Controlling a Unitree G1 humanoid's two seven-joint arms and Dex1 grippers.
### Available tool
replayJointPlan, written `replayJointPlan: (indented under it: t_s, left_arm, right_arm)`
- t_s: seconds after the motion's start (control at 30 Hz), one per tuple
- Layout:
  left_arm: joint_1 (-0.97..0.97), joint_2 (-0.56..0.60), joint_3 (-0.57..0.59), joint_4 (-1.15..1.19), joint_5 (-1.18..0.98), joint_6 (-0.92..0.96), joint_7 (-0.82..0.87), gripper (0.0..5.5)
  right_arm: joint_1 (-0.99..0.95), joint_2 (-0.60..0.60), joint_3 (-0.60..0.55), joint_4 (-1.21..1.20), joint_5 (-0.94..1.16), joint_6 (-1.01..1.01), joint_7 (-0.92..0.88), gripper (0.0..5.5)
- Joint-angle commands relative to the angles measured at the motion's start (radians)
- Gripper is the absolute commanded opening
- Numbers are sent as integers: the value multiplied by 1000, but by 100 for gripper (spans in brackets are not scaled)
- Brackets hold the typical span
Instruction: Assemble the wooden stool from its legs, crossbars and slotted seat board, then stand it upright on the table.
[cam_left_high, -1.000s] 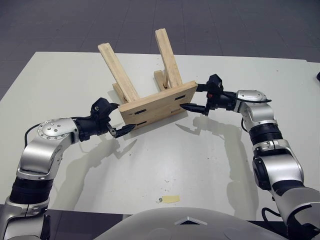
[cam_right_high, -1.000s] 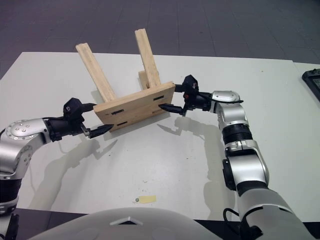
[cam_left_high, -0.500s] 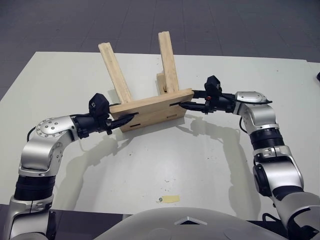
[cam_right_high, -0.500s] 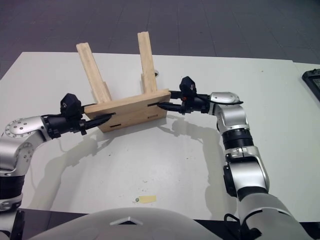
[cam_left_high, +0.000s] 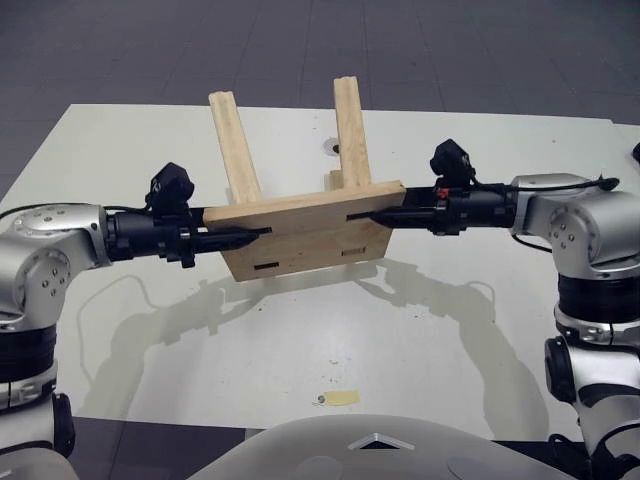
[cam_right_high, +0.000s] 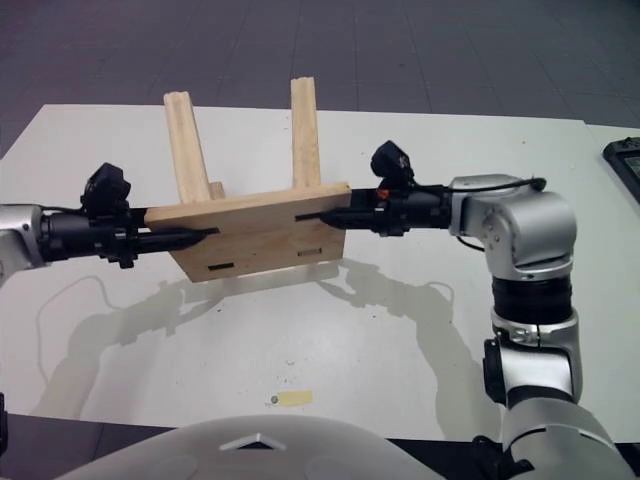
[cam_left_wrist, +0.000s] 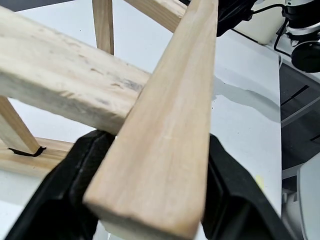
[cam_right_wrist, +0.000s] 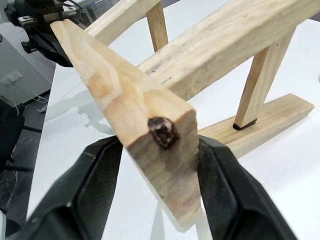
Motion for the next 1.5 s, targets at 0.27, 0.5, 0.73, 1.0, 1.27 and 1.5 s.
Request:
replayJointPlan:
  t_s: [0.27,0.5,0.73,1.0,1.27,1.5]
  left_arm:
    - [-923,-356,194,725,-36,291,433,221]
    - [-1026,-385,346,1196,-17,58,690,208]
    - [-1036,-404,435,1463,13,-228,820,127]
    - [-967,-377,415,1536,94,-283,793,0]
    - [-963,-338,351,1510,192,-281,648,123]
    - [-924,-304,250,1400,281,-364,427,250]
  right_arm:
    - [-524,552,-502,375,55,306,-604,229]
    - [-747,765,-1026,606,-21,60,-1164,230]
    - [-833,707,-1074,975,51,-367,-1451,234]
    - [-899,622,-938,1227,89,-583,-1404,359]
    - [-949,587,-777,1217,138,-603,-1200,493]
    - [-768,610,-483,958,21,-628,-1071,540]
